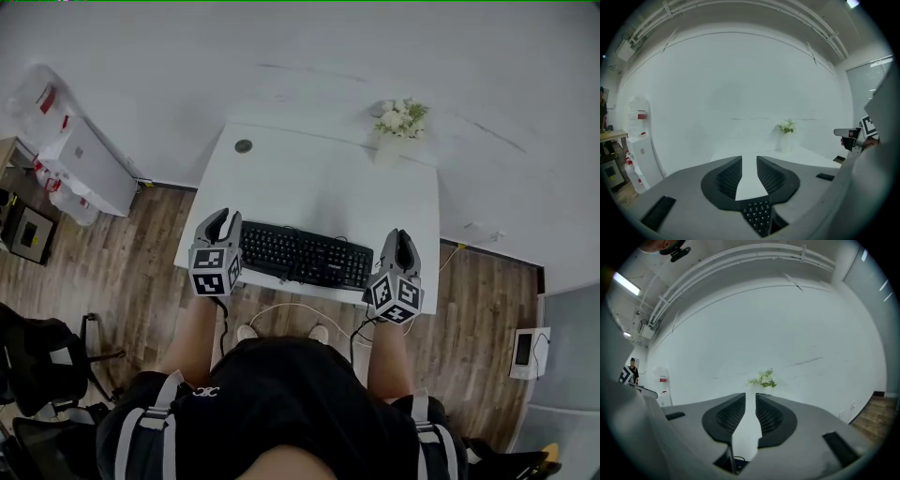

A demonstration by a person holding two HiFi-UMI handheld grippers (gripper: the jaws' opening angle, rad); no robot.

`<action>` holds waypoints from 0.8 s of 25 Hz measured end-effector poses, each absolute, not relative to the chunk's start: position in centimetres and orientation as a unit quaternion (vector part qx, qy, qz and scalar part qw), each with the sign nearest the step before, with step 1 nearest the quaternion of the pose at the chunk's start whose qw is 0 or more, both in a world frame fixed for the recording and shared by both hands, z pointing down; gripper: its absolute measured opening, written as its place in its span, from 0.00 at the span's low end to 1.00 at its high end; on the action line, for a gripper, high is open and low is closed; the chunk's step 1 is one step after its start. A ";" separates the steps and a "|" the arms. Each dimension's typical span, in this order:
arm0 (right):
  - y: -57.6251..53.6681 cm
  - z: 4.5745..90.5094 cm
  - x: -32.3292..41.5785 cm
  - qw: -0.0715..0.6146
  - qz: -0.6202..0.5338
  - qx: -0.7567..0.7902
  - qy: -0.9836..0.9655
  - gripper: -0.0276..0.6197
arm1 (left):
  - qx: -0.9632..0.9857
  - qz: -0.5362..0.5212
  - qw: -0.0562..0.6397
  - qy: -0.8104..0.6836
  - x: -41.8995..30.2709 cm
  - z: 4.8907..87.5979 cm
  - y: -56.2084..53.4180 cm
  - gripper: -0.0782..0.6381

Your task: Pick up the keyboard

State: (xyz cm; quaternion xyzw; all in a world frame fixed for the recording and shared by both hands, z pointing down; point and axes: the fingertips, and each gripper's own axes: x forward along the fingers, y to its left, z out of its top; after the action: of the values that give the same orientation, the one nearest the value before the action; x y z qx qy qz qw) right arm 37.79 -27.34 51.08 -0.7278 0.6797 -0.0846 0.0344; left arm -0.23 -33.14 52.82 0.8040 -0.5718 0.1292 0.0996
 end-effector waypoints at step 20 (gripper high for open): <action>-25.8 71.1 39.8 -0.131 -0.243 -0.686 0.673 0.23 | 0.776 0.276 0.206 -0.529 -3.5 68.8 -33.9 0.30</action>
State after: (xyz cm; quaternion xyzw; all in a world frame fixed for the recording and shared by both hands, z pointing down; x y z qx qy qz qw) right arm 39.81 -25.80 71.05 -0.6858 0.6731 -0.2435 -0.1314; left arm -3.51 -33.92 68.80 0.7759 -0.5287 0.2761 0.2056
